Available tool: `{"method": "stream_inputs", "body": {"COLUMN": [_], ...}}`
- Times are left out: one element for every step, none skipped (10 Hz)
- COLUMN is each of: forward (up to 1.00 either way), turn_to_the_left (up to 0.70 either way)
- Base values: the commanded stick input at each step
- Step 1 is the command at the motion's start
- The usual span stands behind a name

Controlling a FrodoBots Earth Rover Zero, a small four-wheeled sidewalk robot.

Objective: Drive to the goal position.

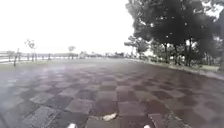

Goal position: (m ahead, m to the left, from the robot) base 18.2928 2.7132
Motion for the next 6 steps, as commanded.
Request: {"method": "stream_inputs", "body": {"forward": [0.85, 0.85, 0.85, 0.85, 0.85, 0.85], "turn_to_the_left": [0.01, 0.01, 0.01, 0.01, 0.01, 0.01]}}
